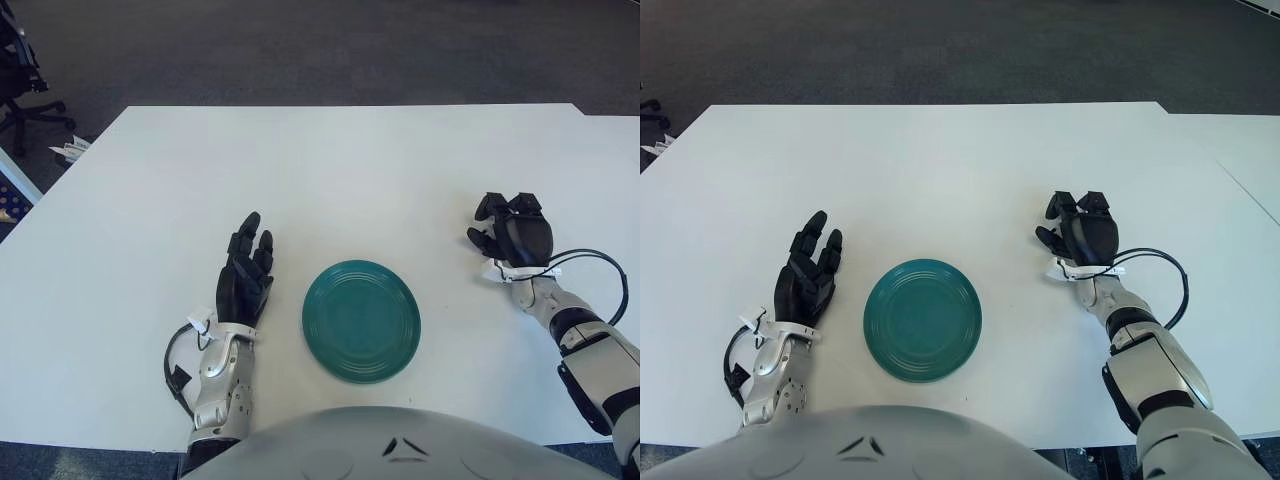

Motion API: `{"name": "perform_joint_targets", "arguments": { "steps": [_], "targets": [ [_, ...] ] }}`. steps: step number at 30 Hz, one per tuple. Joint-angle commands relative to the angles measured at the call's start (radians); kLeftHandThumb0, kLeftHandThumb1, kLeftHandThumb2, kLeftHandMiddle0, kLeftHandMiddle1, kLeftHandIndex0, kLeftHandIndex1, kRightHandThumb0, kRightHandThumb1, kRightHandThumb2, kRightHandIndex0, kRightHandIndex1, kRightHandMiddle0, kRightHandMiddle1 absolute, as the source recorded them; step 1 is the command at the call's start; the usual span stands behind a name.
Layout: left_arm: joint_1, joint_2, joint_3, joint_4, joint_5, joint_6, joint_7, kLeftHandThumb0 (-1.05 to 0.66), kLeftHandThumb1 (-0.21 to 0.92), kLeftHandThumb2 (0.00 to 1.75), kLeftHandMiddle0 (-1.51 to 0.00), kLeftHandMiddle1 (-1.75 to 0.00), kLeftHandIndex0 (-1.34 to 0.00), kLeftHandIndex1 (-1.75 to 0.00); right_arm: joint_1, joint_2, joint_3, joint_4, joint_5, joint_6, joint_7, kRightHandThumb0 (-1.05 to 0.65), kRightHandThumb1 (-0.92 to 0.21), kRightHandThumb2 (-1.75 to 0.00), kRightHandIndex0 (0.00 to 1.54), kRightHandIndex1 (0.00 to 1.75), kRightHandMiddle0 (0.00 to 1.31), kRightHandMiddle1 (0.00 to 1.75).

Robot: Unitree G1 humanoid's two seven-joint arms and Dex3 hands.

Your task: Put the charger into the plate.

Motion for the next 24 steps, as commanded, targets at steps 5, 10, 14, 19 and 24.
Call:
{"name": "perform_joint_targets", "arguments": {
  "steps": [5,10,14,19,24],
  "targets": [
    [-0.013,-0.01,0.002,0.046,0.013,-0.008,-0.013,-1.05,0.92,1.02,-0.14,0.0,0.0,-0.47,0.047,-0.017,0.035,-0.044,-0.021,-0.051,0.052,-0.45,-0.41,-1.2,1.11,1.75,0.54,1.75],
    [-0.019,-0.005,0.002,0.059,0.02,-0.014,-0.02,-1.05,0.92,1.01,-0.15,-0.01,-0.02,-0.5,0.013,-0.098,-0.001,-0.151,0.016,-0.089,0.201,-0.44,-0.42,-1.18,1.16,1.75,0.53,1.75],
    [-0.019,-0.002,0.003,0.063,0.016,-0.011,-0.027,-1.05,0.92,1.01,-0.16,-0.01,-0.02,-0.51,0.035,-0.167,-0.068,-0.313,0.069,-0.093,0.338,-0.44,-0.43,-1.17,1.17,1.75,0.52,1.75],
    [-0.023,-0.002,0.008,0.07,0.006,-0.006,-0.034,-1.05,0.92,1.03,-0.17,-0.01,-0.01,-0.55,0.142,-0.236,-0.179,-0.641,0.125,-0.009,0.502,-0.44,-0.42,-1.19,1.17,1.75,0.53,1.75],
    [-0.023,-0.003,0.007,0.07,0.005,-0.004,-0.037,-1.05,0.92,1.03,-0.19,-0.01,-0.02,-0.58,0.202,-0.228,-0.245,-0.808,0.143,0.065,0.574,-0.45,-0.39,-1.22,1.17,1.75,0.55,1.75]
  ]
}}
